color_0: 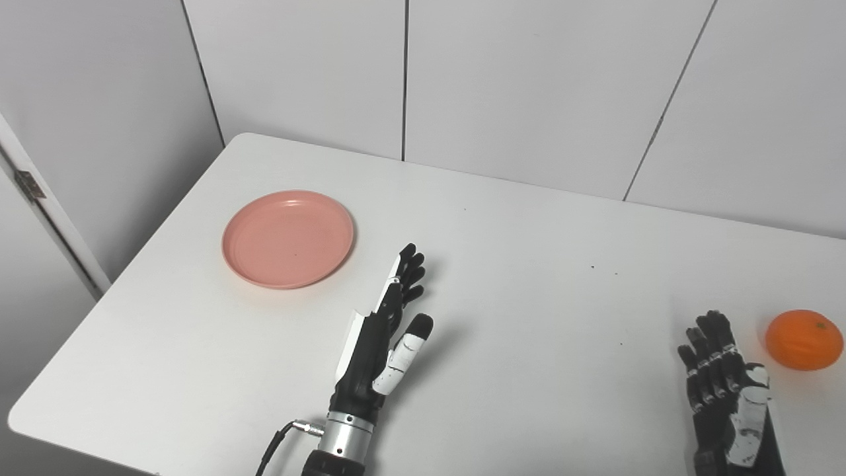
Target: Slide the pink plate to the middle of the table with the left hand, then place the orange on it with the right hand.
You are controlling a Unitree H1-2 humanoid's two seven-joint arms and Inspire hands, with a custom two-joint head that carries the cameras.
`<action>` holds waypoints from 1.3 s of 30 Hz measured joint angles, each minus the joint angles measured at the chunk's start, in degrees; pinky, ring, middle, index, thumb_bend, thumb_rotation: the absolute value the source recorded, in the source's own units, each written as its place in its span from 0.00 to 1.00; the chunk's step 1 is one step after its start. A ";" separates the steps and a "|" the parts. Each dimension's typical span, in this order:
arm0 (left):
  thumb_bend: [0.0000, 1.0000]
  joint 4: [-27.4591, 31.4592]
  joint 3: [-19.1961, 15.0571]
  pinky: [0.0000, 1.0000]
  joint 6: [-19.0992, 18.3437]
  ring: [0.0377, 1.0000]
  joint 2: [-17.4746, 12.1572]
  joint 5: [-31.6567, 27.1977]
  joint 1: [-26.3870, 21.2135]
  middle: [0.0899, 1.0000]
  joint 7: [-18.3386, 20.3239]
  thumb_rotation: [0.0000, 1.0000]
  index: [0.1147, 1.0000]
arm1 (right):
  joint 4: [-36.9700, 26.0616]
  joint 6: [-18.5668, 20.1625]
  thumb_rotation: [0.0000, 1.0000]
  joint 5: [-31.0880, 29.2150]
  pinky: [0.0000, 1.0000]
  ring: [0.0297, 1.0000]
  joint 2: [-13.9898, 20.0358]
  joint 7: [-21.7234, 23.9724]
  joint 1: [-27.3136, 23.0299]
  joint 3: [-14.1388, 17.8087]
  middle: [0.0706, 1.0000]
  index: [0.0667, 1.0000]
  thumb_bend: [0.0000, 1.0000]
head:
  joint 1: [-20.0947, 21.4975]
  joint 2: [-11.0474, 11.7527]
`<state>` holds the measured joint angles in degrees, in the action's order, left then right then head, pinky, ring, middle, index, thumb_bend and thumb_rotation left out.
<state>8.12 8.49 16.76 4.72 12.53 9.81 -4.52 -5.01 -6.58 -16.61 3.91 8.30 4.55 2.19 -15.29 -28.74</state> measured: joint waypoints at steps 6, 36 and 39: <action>0.74 0.23 0.07 0.95 0.00 0.95 -0.02 -2.16 0.02 0.96 0.20 0.88 0.95 | 0.00 -0.01 1.00 -0.04 1.00 0.99 -0.01 0.00 -0.05 0.03 0.97 0.94 0.80 | -0.35 0.53; 0.94 19.38 -11.52 0.94 -33.74 0.93 -6.09 -24.73 -14.22 0.92 4.10 0.97 0.90 | 0.79 -1.53 1.00 2.04 1.00 0.97 -0.35 0.04 -0.24 -0.05 0.95 0.93 0.83 | 0.26 1.85; 0.95 19.02 -13.18 0.92 -36.78 0.92 -7.77 -28.14 -16.54 0.91 4.77 0.97 0.89 | 0.79 -1.84 1.00 2.12 1.00 0.97 -0.50 0.03 -0.26 -0.05 0.95 0.93 0.82 | 0.61 2.19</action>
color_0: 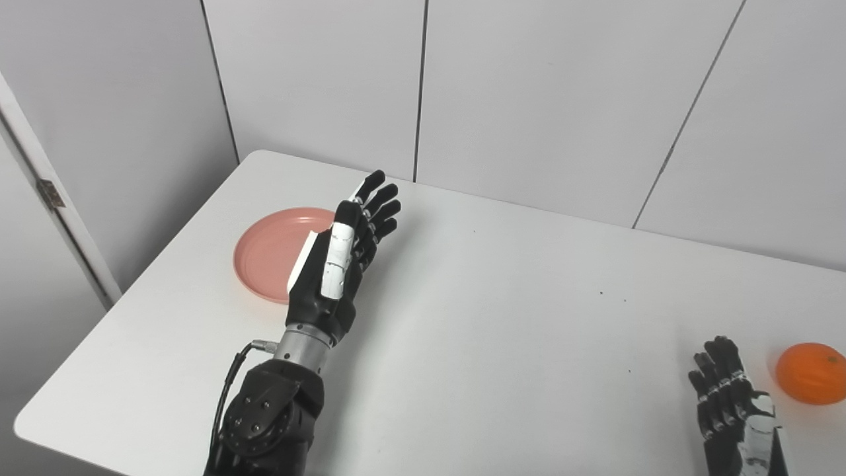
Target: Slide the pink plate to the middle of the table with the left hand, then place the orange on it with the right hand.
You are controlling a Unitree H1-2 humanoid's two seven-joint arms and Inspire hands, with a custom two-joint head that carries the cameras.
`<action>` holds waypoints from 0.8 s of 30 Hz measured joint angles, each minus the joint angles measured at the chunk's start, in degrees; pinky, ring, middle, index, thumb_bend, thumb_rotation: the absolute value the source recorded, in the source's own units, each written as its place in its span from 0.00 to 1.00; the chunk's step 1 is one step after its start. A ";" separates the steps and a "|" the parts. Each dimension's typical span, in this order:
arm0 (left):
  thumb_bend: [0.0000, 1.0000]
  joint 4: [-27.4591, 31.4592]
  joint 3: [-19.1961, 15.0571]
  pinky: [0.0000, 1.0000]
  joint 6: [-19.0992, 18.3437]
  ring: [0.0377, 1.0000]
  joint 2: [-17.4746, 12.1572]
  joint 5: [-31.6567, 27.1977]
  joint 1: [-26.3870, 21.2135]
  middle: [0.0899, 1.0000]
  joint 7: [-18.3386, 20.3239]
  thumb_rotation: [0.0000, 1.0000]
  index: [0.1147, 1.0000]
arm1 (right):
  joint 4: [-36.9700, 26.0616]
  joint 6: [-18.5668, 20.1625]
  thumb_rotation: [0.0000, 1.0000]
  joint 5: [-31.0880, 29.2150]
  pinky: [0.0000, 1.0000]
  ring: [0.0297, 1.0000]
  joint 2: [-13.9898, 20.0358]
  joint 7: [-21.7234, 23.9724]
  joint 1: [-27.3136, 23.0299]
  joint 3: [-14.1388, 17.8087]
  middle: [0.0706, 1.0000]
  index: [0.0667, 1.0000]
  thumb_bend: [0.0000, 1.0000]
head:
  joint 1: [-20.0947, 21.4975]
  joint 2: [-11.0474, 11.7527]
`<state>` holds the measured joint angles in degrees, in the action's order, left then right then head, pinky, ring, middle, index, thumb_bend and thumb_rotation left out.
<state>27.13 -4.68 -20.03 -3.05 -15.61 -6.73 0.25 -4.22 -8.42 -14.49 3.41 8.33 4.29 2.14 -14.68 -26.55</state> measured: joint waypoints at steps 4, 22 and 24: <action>0.98 -2.51 -2.90 0.82 -1.85 0.85 -2.71 -3.68 -2.21 0.87 1.16 0.94 0.89 | 0.05 -0.52 1.00 0.01 1.00 0.97 -0.03 0.00 -0.11 -0.02 0.96 0.94 0.82 | -0.17 0.35; 1.00 -15.87 -11.94 0.82 -0.50 0.81 -15.43 -5.89 -13.45 0.82 5.04 0.91 0.82 | 0.27 -1.16 1.00 0.15 1.00 0.97 0.03 0.02 -0.23 -0.04 0.95 0.93 0.81 | -0.35 0.71; 1.00 -18.36 -12.74 0.85 -0.08 0.81 -17.48 -5.86 -14.27 0.82 5.98 0.90 0.82 | 0.28 -1.16 1.00 0.16 1.00 0.97 0.04 0.01 -0.28 -0.04 0.95 0.93 0.80 | -0.35 0.71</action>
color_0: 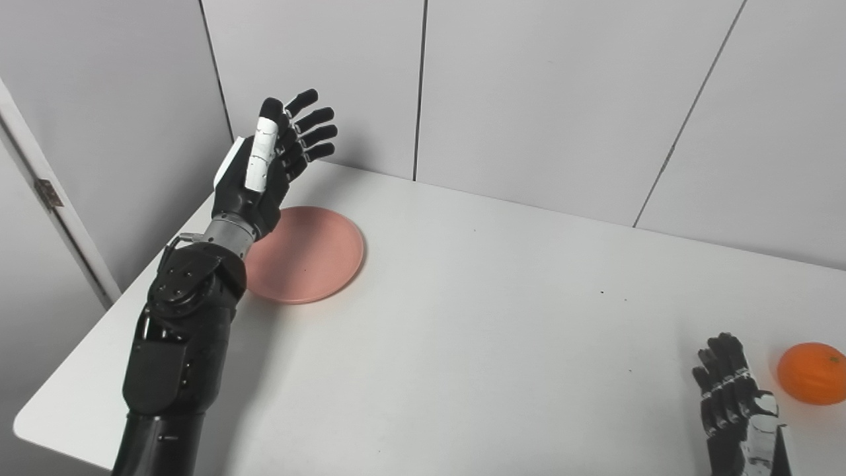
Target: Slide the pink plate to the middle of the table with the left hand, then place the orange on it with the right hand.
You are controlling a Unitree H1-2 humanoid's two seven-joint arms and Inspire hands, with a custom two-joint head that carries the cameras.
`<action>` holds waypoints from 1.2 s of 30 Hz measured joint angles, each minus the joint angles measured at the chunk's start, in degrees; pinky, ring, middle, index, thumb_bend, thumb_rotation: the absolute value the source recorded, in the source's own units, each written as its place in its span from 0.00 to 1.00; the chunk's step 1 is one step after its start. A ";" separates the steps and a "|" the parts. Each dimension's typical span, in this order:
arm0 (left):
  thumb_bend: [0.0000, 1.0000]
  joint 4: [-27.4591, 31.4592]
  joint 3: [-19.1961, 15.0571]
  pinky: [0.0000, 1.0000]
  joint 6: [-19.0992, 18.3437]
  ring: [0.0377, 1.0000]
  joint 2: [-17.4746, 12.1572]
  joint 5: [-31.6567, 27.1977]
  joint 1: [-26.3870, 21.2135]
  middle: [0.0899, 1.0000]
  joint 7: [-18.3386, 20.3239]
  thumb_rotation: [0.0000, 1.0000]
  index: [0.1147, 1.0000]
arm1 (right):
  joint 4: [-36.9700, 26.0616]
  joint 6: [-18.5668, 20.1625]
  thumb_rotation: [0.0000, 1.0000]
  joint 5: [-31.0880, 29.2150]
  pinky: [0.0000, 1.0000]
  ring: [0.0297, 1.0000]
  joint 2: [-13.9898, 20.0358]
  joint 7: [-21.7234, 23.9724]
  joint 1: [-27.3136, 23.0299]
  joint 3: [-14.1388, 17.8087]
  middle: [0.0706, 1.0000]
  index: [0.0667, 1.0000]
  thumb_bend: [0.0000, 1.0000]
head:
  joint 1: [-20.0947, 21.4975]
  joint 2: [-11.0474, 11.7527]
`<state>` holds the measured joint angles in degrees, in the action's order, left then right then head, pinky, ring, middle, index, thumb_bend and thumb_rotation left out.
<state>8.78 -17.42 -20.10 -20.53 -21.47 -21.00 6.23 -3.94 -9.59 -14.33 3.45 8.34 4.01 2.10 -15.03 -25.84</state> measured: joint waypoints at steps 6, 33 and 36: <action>1.00 -7.95 -2.87 0.83 1.92 0.82 -3.41 -0.42 -2.25 0.83 1.94 0.89 0.86 | 0.14 0.00 1.00 0.02 1.00 0.97 0.02 0.00 -0.05 0.05 0.95 0.93 0.80 | 0.09 -0.09; 1.00 -35.96 -6.11 0.84 14.45 0.83 -9.68 -2.35 -5.48 0.83 9.54 0.90 0.86 | 0.81 -0.02 1.00 -0.04 1.00 0.97 0.26 0.17 -0.33 0.10 0.95 0.94 0.80 | 0.26 -0.97; 1.00 -38.27 -6.03 0.82 15.44 0.82 -9.68 -2.10 -5.73 0.84 8.92 0.91 0.88 | 0.74 -0.02 1.00 -0.04 1.00 0.97 0.25 0.16 -0.32 0.04 0.95 0.94 0.81 | 0.26 -1.14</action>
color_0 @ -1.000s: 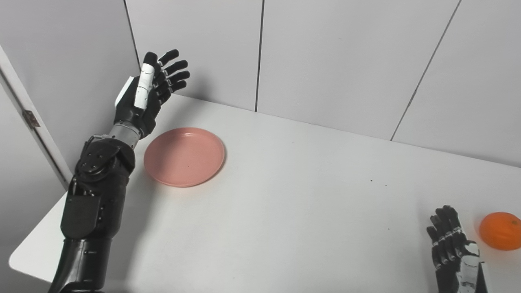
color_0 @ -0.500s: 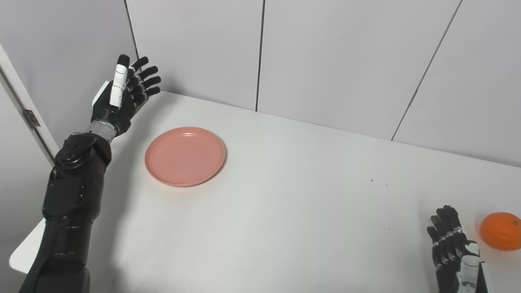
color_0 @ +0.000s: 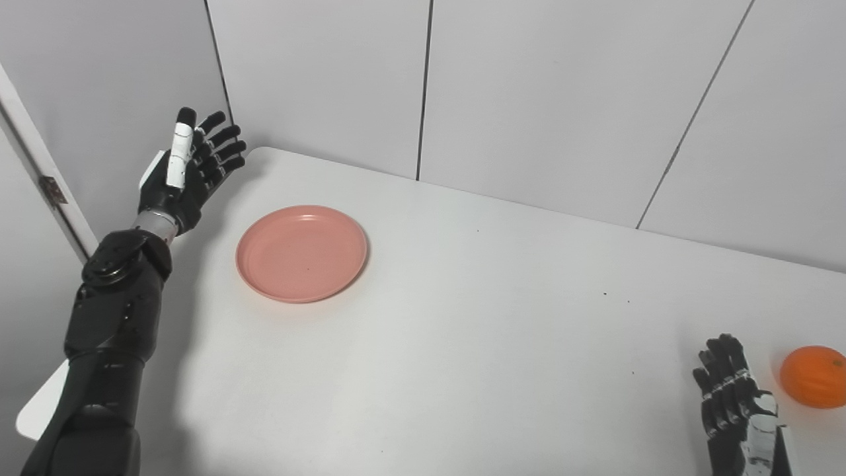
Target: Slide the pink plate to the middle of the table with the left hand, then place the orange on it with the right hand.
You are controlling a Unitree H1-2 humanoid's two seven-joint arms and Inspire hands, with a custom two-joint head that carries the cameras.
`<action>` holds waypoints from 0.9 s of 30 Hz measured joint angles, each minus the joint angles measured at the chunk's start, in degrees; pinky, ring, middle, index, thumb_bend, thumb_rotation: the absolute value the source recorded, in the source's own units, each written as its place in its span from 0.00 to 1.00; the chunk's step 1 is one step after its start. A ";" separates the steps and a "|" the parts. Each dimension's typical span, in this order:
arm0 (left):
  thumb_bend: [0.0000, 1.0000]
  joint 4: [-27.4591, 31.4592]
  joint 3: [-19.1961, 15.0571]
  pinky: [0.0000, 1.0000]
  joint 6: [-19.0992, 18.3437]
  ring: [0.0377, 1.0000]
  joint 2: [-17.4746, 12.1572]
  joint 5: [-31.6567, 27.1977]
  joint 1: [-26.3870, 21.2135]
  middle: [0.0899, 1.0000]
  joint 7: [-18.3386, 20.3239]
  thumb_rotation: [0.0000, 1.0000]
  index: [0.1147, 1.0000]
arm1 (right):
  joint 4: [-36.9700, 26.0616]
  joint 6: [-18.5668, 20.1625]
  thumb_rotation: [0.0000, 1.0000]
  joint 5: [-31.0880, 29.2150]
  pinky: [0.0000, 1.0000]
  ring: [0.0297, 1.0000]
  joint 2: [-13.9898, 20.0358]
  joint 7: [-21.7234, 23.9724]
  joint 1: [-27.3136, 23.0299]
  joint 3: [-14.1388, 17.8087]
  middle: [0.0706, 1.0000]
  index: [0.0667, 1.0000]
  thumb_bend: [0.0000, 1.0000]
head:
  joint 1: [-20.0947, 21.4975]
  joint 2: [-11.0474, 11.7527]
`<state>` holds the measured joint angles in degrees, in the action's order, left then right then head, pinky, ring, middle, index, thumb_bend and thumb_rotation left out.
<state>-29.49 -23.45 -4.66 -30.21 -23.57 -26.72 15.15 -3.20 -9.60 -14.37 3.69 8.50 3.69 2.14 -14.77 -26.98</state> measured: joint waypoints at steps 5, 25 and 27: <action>1.00 -4.01 -0.02 0.84 1.42 0.83 0.22 -0.19 0.02 0.84 -0.14 0.87 0.89 | -0.13 0.00 1.00 0.01 1.00 0.97 -0.01 -0.04 0.08 -0.02 0.95 0.94 0.81 | 0.09 -0.18; 1.00 -13.22 -3.38 0.69 5.38 0.78 3.29 -5.98 -0.86 0.82 3.17 0.83 0.82 | -0.79 0.02 1.00 -0.01 1.00 0.97 -0.02 -0.14 0.39 -0.15 0.95 0.93 0.81 | 0.26 -0.79; 1.00 -13.24 -3.41 0.70 5.37 0.79 3.38 -6.59 -0.86 0.82 3.31 0.84 0.82 | -0.79 0.02 1.00 -0.02 1.00 0.96 -0.01 -0.14 0.40 -0.14 0.95 0.93 0.81 | 0.18 -0.88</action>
<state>-42.73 -26.86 0.71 -26.84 -30.16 -27.58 18.47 -3.99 -9.59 -14.39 3.68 8.36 4.08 2.00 -14.59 -27.86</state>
